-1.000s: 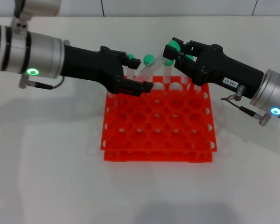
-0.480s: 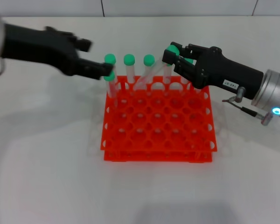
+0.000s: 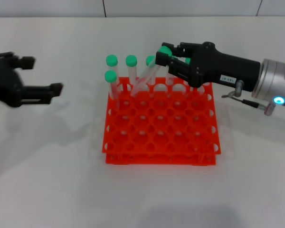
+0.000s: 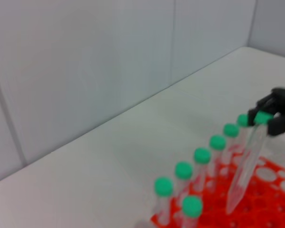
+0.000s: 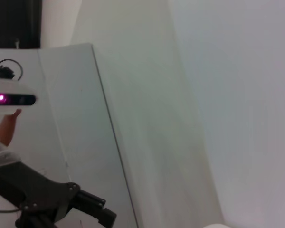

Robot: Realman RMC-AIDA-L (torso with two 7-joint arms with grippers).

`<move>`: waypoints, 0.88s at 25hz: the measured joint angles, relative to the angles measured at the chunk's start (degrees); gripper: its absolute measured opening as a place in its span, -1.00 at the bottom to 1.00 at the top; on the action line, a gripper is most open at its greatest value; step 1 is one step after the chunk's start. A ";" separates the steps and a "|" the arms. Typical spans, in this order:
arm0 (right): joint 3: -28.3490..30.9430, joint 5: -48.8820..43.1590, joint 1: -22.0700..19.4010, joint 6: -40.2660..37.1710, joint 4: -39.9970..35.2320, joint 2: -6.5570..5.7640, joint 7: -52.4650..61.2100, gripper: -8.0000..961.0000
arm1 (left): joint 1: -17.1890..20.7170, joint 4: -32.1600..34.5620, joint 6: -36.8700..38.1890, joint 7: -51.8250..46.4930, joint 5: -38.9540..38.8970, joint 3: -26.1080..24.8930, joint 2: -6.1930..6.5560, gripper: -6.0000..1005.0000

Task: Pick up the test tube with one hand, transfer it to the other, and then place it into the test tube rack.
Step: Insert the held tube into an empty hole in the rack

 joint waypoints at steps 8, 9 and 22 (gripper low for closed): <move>0.53 -2.92 2.70 0.73 -1.83 -1.59 3.62 -0.35 | 12.40 -7.37 -8.30 18.39 -13.81 -0.02 -0.28 0.73; 0.66 -3.72 2.74 1.18 -2.63 -1.80 4.35 -0.35 | 13.14 -10.52 -8.90 21.90 -15.99 -0.24 -0.28 0.73; 8.66 -27.91 3.53 9.70 -17.31 -1.64 20.59 -0.33 | 9.69 -42.14 0.10 49.14 -24.90 -15.32 0.01 0.73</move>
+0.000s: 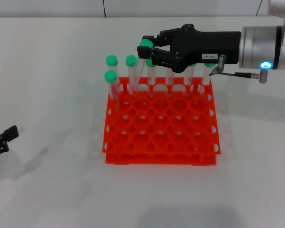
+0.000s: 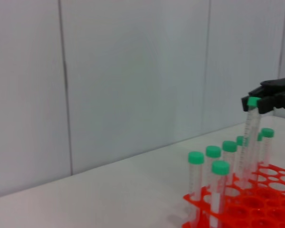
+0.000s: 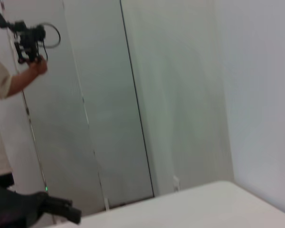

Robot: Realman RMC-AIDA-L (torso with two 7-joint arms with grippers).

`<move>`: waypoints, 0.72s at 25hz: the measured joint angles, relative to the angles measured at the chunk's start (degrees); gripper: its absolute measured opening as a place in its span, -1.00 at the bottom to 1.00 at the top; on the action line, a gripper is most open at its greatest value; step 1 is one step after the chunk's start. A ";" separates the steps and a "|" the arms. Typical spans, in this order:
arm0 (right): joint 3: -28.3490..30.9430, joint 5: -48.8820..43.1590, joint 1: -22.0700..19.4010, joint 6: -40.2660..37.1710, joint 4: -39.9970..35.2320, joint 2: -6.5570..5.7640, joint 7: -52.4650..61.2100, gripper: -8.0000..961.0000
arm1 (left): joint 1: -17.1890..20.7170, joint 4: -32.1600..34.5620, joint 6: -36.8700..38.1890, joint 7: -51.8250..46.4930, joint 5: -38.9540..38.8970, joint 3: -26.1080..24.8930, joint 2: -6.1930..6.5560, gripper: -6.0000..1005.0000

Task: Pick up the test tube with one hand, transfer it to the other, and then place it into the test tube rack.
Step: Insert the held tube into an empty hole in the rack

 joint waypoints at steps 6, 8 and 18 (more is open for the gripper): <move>7.48 -16.63 0.02 -0.10 -6.26 2.97 8.34 -0.31 | -1.07 -4.03 -0.43 1.24 1.87 -2.80 0.15 0.73; 7.96 -18.85 0.17 -0.04 -7.32 3.45 9.56 -0.31 | -1.28 -4.29 -0.79 1.23 2.44 -3.01 0.13 0.73; 7.99 -19.68 1.12 1.31 -7.83 3.51 10.03 -0.29 | -2.56 -5.57 -2.10 0.95 3.82 -3.26 0.21 0.73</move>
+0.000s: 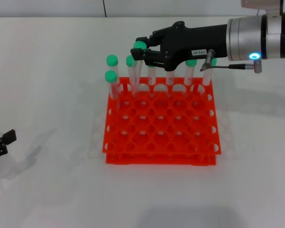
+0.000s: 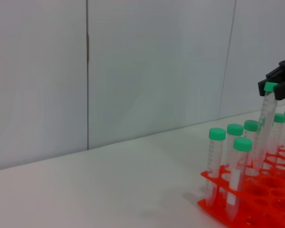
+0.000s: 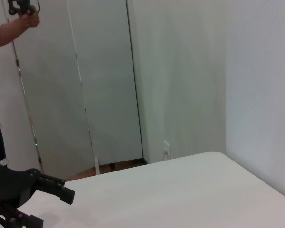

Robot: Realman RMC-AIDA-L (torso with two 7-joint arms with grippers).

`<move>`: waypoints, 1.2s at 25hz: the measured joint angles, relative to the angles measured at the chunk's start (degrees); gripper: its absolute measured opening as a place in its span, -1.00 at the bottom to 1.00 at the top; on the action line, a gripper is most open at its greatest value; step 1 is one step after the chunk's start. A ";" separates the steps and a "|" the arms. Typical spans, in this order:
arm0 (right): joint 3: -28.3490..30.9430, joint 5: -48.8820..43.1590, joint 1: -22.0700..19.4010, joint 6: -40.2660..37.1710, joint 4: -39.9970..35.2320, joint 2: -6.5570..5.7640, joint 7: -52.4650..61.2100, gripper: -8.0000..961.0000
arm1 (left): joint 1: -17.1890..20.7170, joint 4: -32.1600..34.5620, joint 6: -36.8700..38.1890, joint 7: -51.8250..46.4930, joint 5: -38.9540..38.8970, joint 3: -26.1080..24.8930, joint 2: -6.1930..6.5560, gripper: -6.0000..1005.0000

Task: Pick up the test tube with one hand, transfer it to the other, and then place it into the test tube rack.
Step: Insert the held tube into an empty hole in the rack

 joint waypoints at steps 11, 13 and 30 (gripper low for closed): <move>-0.82 -1.42 0.13 1.40 0.44 0.47 -0.40 -0.27 | -0.64 -0.29 0.00 -0.07 0.14 -0.58 -0.12 0.73; -1.81 -1.47 0.13 2.61 0.44 0.64 -0.41 -0.26 | -0.79 -0.44 -0.25 -0.06 0.16 -0.58 -0.11 0.73; -7.30 -3.76 3.26 5.86 1.42 0.56 -0.10 -0.23 | -2.14 -1.85 -2.16 0.23 0.68 -0.55 0.06 0.73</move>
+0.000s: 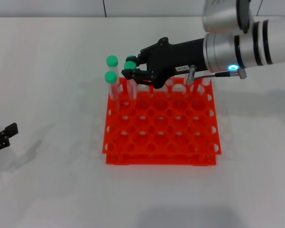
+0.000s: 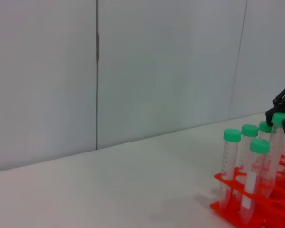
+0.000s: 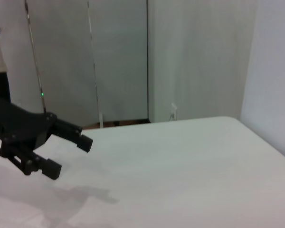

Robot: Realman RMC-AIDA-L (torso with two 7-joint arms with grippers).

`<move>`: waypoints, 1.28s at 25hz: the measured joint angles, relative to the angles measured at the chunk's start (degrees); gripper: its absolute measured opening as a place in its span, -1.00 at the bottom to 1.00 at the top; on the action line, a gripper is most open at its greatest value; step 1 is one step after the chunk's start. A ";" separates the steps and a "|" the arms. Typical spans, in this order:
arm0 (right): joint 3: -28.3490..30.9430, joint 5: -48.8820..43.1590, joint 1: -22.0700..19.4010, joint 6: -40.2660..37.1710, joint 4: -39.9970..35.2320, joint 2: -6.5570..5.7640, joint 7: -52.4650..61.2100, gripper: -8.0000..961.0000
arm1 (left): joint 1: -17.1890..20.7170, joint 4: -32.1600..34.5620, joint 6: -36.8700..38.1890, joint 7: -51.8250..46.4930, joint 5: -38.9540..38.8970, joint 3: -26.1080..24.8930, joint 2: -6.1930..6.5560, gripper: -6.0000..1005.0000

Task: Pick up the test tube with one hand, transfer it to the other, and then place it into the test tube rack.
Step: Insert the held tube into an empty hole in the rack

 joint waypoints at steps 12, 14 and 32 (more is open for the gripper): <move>-1.62 -0.85 0.90 1.96 1.48 0.34 0.19 -0.21 | -0.40 -0.09 -0.63 -0.10 0.37 0.00 0.00 0.74; -1.62 -0.85 0.91 1.97 1.49 0.34 0.22 -0.20 | -0.62 -0.12 -0.65 -0.14 0.49 0.00 0.00 0.74; -1.25 -0.32 0.38 1.24 0.83 0.07 0.27 -0.03 | -0.86 -0.17 -0.14 -0.31 0.79 0.00 -0.09 0.74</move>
